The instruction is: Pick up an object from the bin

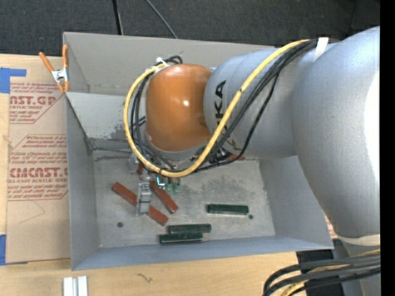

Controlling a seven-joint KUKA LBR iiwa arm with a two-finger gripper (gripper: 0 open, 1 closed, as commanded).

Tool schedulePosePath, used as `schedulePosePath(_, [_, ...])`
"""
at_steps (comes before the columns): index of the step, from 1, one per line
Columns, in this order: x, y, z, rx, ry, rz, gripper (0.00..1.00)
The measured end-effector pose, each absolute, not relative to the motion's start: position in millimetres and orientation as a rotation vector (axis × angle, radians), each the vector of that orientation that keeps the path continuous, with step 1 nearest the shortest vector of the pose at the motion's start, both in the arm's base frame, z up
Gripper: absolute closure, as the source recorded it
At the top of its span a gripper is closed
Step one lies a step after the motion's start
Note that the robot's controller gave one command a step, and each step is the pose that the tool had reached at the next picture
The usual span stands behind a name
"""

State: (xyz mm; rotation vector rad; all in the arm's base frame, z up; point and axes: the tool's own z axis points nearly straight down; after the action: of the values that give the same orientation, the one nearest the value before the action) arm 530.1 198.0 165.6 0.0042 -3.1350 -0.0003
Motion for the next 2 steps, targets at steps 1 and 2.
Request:
schedulePosePath(1, [528.2,181.2,65.4,-0.227,-3.127,0.003,0.00])
schedulePosePath(2, [528.3,181.7,65.2,-0.228,-3.134,-0.002,0.00])
